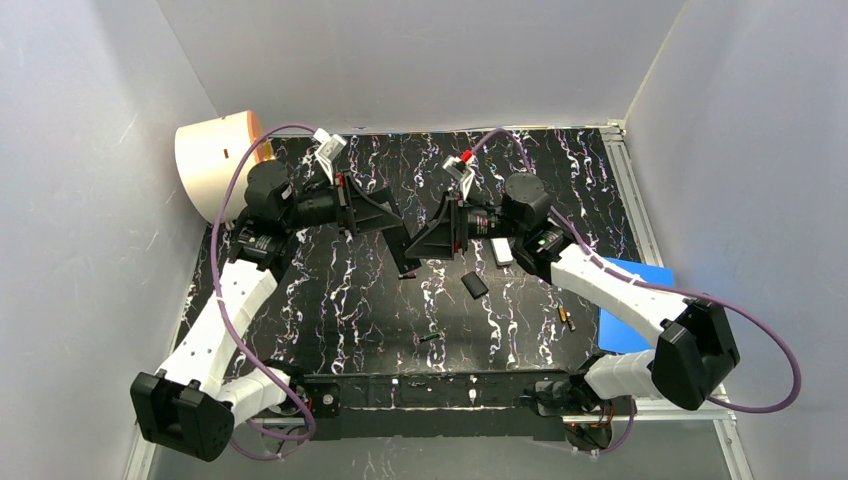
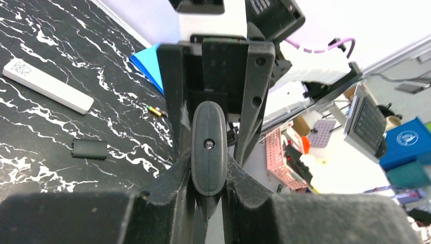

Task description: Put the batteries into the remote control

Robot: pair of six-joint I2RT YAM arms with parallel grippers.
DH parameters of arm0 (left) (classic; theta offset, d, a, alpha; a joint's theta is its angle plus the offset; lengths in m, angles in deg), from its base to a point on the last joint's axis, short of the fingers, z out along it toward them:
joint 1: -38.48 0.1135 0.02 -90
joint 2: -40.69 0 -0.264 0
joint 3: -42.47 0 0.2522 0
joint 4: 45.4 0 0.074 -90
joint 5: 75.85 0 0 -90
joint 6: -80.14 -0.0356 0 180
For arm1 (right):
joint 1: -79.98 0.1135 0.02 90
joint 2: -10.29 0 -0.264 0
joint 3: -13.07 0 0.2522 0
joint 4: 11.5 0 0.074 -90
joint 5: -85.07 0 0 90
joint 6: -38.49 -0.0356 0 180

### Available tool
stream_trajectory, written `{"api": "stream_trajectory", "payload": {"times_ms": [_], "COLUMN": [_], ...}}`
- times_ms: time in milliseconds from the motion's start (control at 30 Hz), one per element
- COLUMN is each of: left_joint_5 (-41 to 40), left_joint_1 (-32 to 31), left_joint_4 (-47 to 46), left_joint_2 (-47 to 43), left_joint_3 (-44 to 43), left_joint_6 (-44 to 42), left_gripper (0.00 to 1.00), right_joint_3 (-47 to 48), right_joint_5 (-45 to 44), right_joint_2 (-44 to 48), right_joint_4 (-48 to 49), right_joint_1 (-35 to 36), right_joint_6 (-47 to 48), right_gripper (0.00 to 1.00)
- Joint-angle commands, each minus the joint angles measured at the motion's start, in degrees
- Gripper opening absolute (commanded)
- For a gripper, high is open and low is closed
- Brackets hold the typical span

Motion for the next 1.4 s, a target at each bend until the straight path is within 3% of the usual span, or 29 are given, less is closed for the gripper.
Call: {"api": "stream_trajectory", "payload": {"times_ms": [0,100,267,333,433,500,567,667,767,867,1000,1167,1367], "left_joint_5": [-3.0,-6.3,-9.2,-11.2,-14.1,-14.3,-13.9,-13.8,-13.3,-13.0,-19.6,-39.2,-53.4], "left_joint_1": [-0.7,-0.8,-0.7,-0.8,-0.8,-0.8,-0.8,-0.8,-0.7,-0.5,-0.3,-0.2,-0.2], "left_joint_4": [-9.6,-11.7,-13.1,-14.2,-17.7,-19.7,-20.3,-20.5,-20.4,-19.3,-4.0,19.0,28.5], "left_joint_2": [0.7,0.4,1.7,1.5,0.5,0.6,1.0,0.4,-1.4,-3.4,-5.1,-8.3,-13.0], "left_joint_3": [-3.5,-4.0,-4.2,-3.6,-1.1,-0.3,0.1,0.8,1.9,3.4,1.4,-0.9,0.5], "left_joint_6": [12.1,14.7,18.3,19.8,21.7,22.2,22.4,19.8,12.9,5.0,-5.5,-15.6,-17.5], "left_gripper": [0.00,0.01,0.29,0.33,0.29,0.06,0.00,0.00,0.00,0.00,0.00,0.00,0.00], "right_joint_3": [5.3,6.8,7.6,7.2,6.5,6.5,6.2,5.4,5.2,5.0,4.1,2.6,0.5], "right_joint_5": [5.2,5.5,-0.3,-3.2,-4.9,-4.3,-3.9,-5.0,-8.1,-12.3,-20.1,-22.7,-30.5], "right_joint_2": [-1.9,-4.7,-5.1,-4.7,-4.4,-4.8,-5.0,-3.9,-0.1,4.4,9.7,10.8,5.9], "right_joint_4": [9.5,15.5,15.6,14.6,15.6,16.3,17.0,15.0,6.9,-3.6,-18.4,-35.7,-44.0], "right_joint_1": [0.5,0.6,0.4,0.2,0.2,0.1,0.1,0.1,0.0,-0.2,-0.7,0.0,8.4], "right_joint_6": [-7.3,-13.7,-13.6,-13.0,-13.4,-14.0,-14.5,-12.4,-3.5,5.5,14.7,28.3,45.6], "right_gripper": [0.48,0.31,0.12,0.09,0.08,0.09,0.19,0.65,0.81,0.83,0.86,0.77,0.70]}}
